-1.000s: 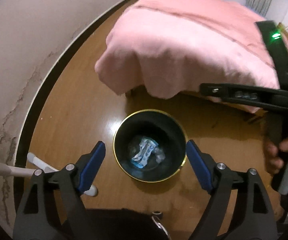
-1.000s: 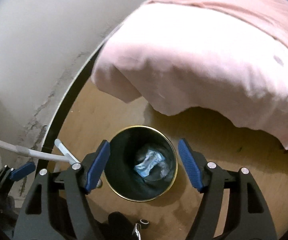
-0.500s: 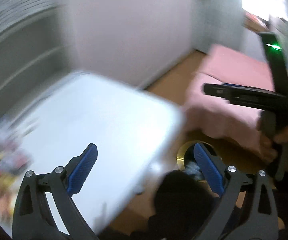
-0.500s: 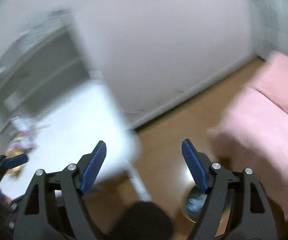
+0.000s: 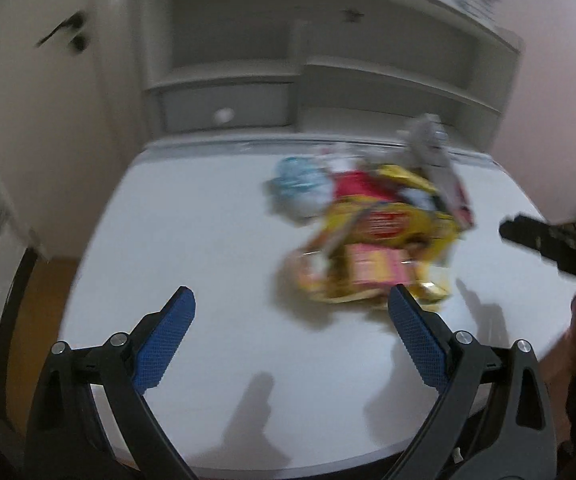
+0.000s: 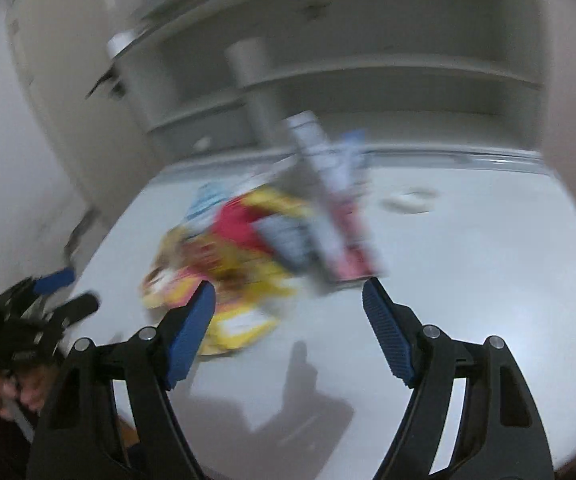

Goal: Collect trash
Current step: 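Return to the desk and grasp the pink juice box with the right tool, then grasp the yellow snack box with the left tool while the right tool holds the juice box, then carry both boxes over the black bin and open both tools to drop them, then return to the desk and grasp the white printed wrapper with the right tool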

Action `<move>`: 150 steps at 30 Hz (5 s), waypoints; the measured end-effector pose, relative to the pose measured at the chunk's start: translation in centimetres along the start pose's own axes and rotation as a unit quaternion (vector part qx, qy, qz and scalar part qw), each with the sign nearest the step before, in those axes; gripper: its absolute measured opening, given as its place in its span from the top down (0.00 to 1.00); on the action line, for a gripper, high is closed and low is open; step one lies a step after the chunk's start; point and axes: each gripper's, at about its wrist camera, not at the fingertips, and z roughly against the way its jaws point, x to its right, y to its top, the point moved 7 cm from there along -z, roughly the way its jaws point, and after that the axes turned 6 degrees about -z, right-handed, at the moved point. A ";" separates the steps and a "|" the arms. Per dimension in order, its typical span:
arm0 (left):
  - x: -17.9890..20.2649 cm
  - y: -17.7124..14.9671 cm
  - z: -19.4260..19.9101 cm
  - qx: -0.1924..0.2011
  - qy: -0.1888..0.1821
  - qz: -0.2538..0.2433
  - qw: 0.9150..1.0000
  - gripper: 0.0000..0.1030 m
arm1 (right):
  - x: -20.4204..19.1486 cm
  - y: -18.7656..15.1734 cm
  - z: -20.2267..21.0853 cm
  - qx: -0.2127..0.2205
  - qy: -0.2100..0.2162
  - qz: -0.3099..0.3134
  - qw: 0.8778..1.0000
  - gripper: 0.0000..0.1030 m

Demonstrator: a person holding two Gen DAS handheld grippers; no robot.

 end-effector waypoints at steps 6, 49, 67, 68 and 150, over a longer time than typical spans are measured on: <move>-4.7 -1.8 0.0 -0.010 0.008 0.029 1.000 0.09 | -6.4 -1.7 -5.4 -0.065 0.031 0.006 0.997 0.28; 6.9 2.5 -7.4 -0.046 -0.143 -0.073 0.986 0.84 | 5.2 -3.9 6.2 0.017 -0.046 -0.075 0.996 0.45; 32.0 4.9 3.2 0.053 -0.246 -0.242 0.937 0.84 | 30.6 -16.2 23.8 0.106 -0.262 -0.274 0.919 0.46; 34.2 4.5 3.3 0.054 -0.257 -0.255 0.930 0.84 | 32.9 -17.9 24.9 0.106 -0.283 -0.295 0.906 0.46; 51.2 -7.5 5.4 -0.015 -0.391 -0.374 0.841 0.11 | 40.0 -25.7 26.4 0.079 -0.333 -0.367 0.865 0.23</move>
